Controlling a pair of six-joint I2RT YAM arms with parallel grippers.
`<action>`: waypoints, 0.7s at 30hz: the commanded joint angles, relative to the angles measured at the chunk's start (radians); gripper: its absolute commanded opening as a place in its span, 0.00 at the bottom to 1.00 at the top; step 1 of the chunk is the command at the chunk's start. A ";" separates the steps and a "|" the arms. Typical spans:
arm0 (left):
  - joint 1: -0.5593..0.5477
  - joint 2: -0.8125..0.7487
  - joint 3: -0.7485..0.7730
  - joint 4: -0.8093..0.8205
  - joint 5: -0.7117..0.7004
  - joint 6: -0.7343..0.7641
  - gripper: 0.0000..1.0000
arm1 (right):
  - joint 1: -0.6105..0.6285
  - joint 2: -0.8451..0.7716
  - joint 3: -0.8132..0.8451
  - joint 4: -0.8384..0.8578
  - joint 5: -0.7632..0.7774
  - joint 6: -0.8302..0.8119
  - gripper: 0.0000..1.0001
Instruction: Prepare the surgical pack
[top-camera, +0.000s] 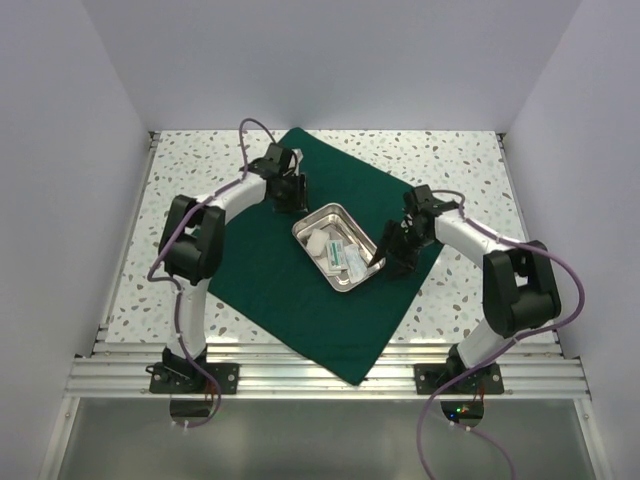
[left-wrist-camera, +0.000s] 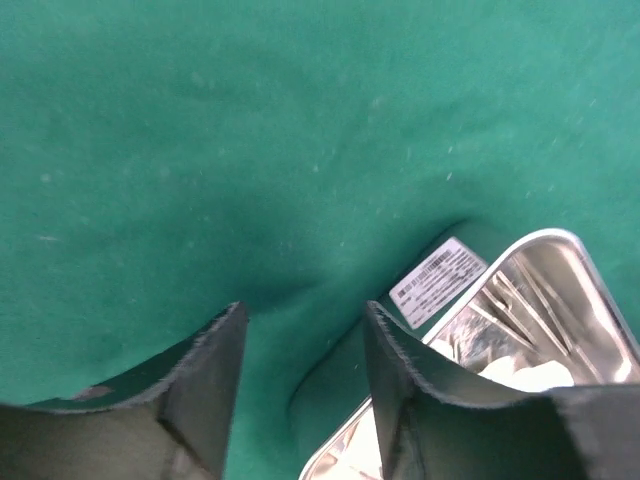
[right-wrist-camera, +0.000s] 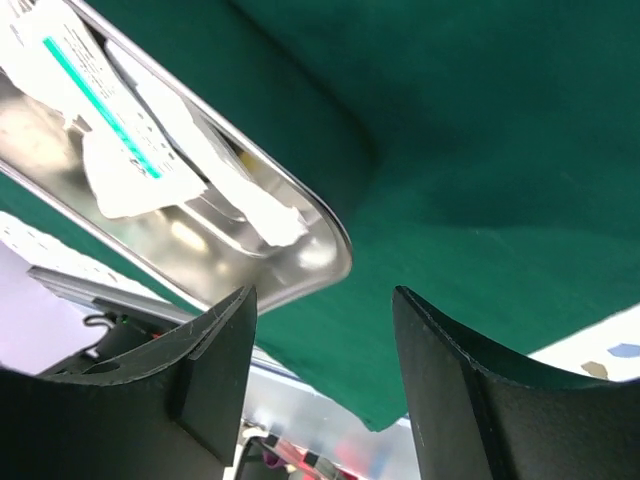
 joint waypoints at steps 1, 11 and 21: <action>-0.001 0.010 0.026 -0.028 0.033 0.035 0.52 | -0.001 0.035 0.053 0.062 -0.067 0.031 0.60; -0.001 -0.144 -0.201 -0.002 0.119 0.011 0.24 | -0.001 0.219 0.287 0.042 -0.037 -0.037 0.57; 0.008 -0.282 -0.348 -0.010 0.087 -0.038 0.18 | 0.037 0.460 0.592 0.017 -0.066 -0.074 0.54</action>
